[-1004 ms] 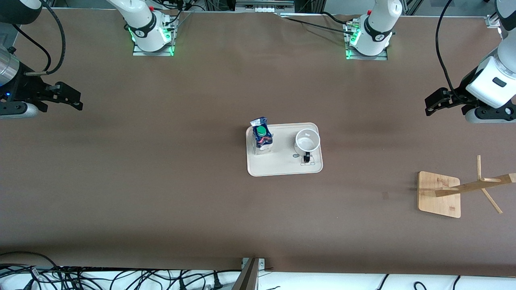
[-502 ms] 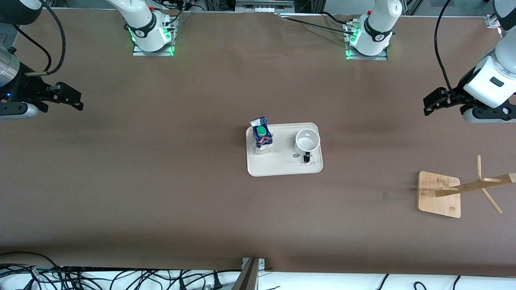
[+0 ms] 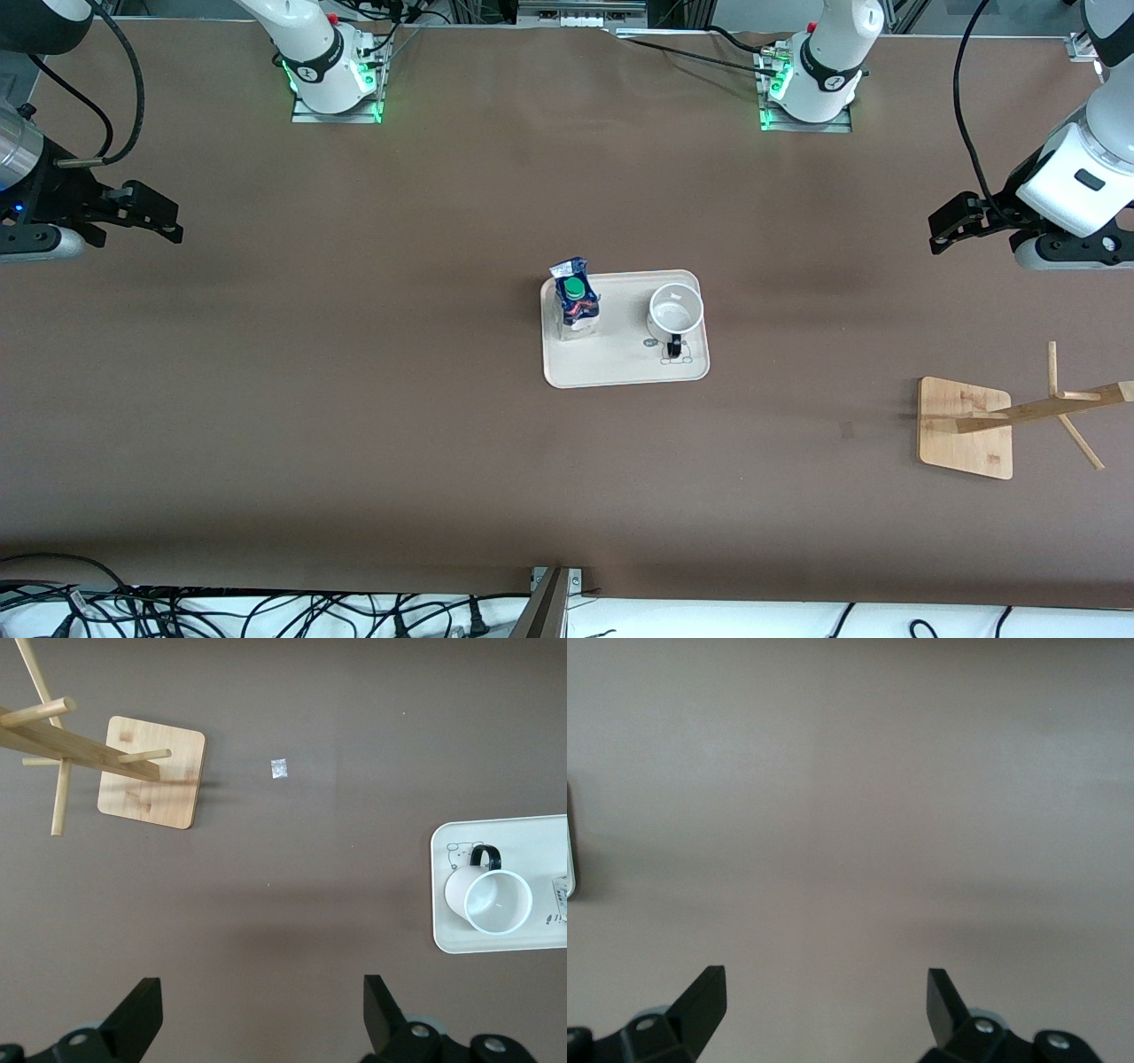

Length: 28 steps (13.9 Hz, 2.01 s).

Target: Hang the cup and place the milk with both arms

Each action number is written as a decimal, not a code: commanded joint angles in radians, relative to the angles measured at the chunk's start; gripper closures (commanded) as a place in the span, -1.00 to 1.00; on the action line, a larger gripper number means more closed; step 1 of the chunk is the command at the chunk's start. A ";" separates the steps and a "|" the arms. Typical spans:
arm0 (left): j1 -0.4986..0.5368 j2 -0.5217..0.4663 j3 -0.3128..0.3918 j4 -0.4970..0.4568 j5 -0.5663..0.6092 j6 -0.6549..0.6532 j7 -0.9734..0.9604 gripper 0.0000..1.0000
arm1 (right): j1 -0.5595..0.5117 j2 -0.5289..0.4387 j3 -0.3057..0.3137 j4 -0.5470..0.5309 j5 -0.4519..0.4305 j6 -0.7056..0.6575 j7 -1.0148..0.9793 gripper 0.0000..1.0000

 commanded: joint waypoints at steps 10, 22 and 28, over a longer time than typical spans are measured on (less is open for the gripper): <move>0.002 -0.022 -0.002 -0.019 -0.011 0.007 0.004 -1.00 | -0.011 0.010 0.006 0.024 0.019 -0.011 0.002 -1.00; 0.002 -0.018 -0.002 -0.018 -0.010 0.008 0.004 -1.00 | -0.011 0.010 0.004 0.024 0.020 -0.014 0.002 -1.00; 0.005 -0.001 0.000 0.010 -0.013 0.007 0.001 -1.00 | -0.011 0.010 0.004 0.024 0.020 -0.016 0.002 -1.00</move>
